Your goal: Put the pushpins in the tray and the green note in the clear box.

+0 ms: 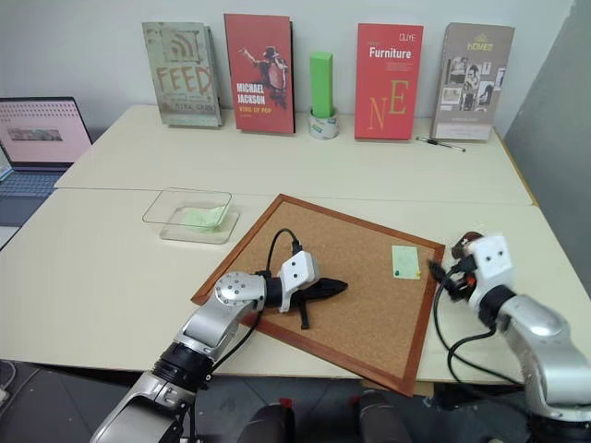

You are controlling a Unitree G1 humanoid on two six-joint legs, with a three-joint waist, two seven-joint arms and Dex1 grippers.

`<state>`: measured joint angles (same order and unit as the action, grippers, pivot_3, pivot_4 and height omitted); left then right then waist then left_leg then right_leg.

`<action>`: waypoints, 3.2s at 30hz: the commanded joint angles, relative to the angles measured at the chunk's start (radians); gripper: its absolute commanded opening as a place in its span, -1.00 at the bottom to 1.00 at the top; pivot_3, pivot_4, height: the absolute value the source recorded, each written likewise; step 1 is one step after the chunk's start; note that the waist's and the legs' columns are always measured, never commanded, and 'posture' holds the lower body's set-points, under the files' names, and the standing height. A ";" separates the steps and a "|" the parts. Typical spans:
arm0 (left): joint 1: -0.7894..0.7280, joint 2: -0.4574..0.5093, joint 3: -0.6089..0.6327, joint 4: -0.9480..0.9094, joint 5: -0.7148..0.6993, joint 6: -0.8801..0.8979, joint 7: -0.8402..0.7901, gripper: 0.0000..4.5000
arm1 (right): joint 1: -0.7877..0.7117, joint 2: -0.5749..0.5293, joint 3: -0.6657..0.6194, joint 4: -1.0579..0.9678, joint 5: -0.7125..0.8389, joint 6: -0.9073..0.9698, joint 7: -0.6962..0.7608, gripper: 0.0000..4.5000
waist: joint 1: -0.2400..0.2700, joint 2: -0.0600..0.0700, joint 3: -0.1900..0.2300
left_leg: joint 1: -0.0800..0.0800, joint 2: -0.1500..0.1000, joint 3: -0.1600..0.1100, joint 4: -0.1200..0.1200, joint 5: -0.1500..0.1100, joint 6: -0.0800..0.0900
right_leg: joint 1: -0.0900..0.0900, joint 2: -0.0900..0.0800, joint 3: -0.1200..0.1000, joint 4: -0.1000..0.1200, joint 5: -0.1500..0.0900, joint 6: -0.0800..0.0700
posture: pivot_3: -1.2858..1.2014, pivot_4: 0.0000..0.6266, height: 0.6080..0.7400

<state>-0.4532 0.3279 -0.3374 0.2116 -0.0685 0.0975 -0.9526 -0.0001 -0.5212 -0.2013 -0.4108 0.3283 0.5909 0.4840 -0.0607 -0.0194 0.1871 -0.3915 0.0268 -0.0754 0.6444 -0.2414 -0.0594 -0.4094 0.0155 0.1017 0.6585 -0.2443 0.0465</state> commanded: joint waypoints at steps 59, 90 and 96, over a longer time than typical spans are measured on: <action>0.031 0.026 -0.016 -0.006 0.023 0.031 -0.006 -1.00 | -0.098 0.013 -0.017 0.153 -0.189 -0.164 -0.202 -0.98 | 0.001 0.000 0.000 | -0.001 0.000 0.000 -0.001 0.000 0.000 | -0.001 0.000 0.000 -0.001 0.000 0.000 | 0.03 -0.52 1.00; 0.034 0.029 -0.020 -0.013 0.023 0.036 -0.008 -1.00 | -0.287 -0.080 -0.025 0.440 -0.219 -0.114 -0.141 0.24 | -0.004 0.000 0.000 | -0.001 0.000 0.001 -0.002 0.000 0.000 | -0.001 0.000 0.000 -0.001 0.000 0.001 | 0.03 -0.52 1.00; 0.031 0.029 -0.021 -0.007 0.024 0.032 -0.009 -1.00 | -0.278 -0.066 -0.049 0.396 -0.168 -0.071 -0.128 0.24 | -0.004 0.000 0.000 | -0.001 0.000 0.001 -0.002 0.000 0.000 | -0.001 0.000 0.000 -0.001 0.000 0.001 | 0.03 -0.52 1.00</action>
<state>-0.4380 0.3403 -0.3399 0.1728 -0.0689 0.1191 -0.9531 -0.2729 -0.5826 -0.2126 0.0387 0.1387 0.5100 0.3497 -0.0647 -0.0194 0.1871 -0.3920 0.0269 -0.0747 0.6423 -0.2414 -0.0594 -0.4102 0.0156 0.1020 0.6574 -0.2438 0.0474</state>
